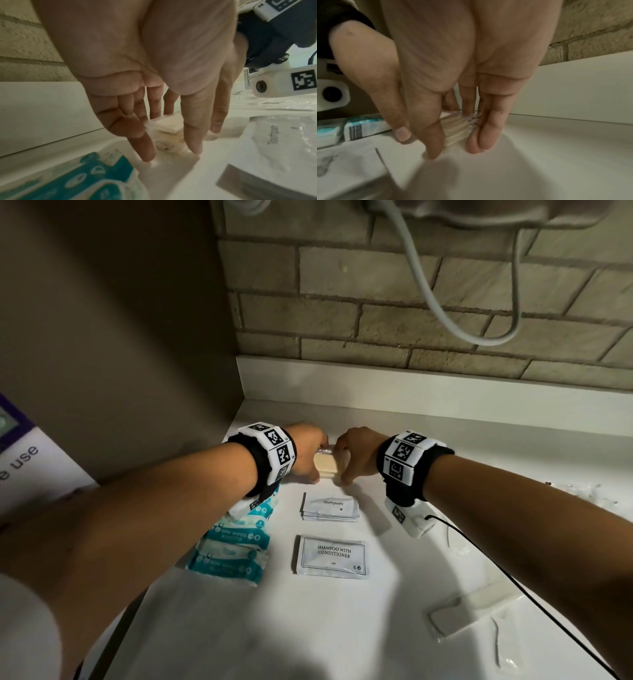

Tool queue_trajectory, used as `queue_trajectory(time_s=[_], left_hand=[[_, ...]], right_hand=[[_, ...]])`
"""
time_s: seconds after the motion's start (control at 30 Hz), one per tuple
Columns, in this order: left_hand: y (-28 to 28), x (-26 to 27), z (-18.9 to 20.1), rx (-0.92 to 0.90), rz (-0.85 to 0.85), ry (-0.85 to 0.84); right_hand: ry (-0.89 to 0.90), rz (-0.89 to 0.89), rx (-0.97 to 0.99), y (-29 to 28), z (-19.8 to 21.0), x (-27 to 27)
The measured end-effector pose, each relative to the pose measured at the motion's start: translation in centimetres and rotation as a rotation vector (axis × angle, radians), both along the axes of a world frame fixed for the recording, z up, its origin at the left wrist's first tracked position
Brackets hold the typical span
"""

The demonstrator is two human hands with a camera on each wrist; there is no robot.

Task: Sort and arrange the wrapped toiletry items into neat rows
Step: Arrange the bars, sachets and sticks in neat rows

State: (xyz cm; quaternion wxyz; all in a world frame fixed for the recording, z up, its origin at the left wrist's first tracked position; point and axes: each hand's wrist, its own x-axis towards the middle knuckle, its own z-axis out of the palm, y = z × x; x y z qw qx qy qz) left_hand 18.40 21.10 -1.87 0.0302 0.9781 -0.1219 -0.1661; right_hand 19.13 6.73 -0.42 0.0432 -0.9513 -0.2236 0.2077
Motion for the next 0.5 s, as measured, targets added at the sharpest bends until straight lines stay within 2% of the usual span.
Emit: queue_trajectory(time_s=[0.5], left_hand=[[-0.86, -0.13, -0.30, -0.017, 0.040, -0.002]], right_hand=[[-0.014, 0.019, -0.035, -0.20, 0.20, -0.39]])
